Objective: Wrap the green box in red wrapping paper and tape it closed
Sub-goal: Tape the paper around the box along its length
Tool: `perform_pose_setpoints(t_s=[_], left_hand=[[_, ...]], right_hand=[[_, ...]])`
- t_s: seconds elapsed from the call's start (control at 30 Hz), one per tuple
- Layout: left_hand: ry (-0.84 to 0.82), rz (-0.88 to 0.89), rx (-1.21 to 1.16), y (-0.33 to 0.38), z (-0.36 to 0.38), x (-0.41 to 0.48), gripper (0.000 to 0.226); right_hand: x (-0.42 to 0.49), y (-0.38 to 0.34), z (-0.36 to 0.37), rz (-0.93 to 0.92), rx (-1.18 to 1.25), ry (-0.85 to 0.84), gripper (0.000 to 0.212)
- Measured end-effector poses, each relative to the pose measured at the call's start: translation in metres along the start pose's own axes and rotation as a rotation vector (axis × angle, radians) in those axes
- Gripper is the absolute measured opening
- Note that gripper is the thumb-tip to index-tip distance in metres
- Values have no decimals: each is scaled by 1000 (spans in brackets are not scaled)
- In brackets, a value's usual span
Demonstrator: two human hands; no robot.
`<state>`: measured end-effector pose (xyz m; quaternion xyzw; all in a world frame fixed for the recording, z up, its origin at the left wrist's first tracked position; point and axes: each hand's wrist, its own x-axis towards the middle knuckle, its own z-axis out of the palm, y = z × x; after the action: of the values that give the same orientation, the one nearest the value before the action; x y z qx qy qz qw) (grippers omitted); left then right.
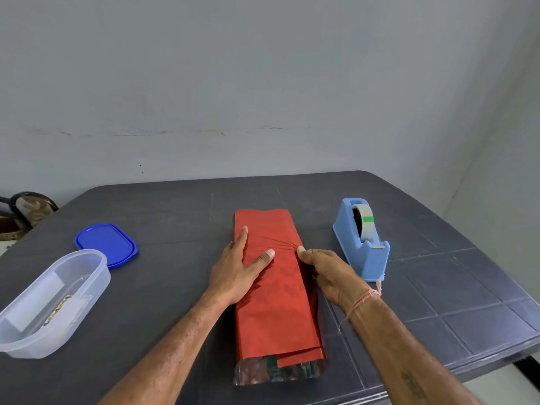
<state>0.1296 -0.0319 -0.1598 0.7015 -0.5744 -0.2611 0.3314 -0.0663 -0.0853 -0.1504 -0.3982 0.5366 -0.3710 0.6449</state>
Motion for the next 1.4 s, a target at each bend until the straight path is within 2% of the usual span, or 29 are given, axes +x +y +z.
perform_pose_setpoints(t_s=[0.17, 0.4, 0.5, 0.6, 0.73, 0.83, 0.97, 1.17, 1.23, 1.33, 1.4], left_hand=[[-4, -1, -28, -3, 0, 1, 104], [2, 14, -157, -7, -2, 1, 105], [9, 39, -264, -13, -6, -1, 101], [2, 37, -369, -22, -13, -5, 95], [51, -19, -268, -28, -11, -7, 98], [44, -5, -301, -28, -13, -3, 85], [-30, 81, -500, -26, -21, -2, 60], [-277, 40, -742, -10, -41, -17, 43], [-292, 50, -804, -10, -50, -17, 52], [-270, 35, -839, -17, -58, -14, 91], [-282, 41, -812, -15, -60, -13, 96]], right_hand=[[0, -6, 2, 36, -8, 31, 27], [-3, -15, 8, 82, 2, 8, 25], [-13, -23, 16, 90, -44, 2, 31], [-27, -40, 33, -3, -156, -38, 34], [-34, -61, 54, -188, -310, -25, 26], [-30, -64, 64, -235, -390, -5, 28], [-22, -63, 75, -305, -493, 48, 46], [-28, -58, 92, -365, -611, 117, 35], [-27, -56, 95, -370, -610, 121, 37], [-28, -53, 97, -372, -586, 117, 39], [-28, -50, 95, -367, -556, 110, 35]])
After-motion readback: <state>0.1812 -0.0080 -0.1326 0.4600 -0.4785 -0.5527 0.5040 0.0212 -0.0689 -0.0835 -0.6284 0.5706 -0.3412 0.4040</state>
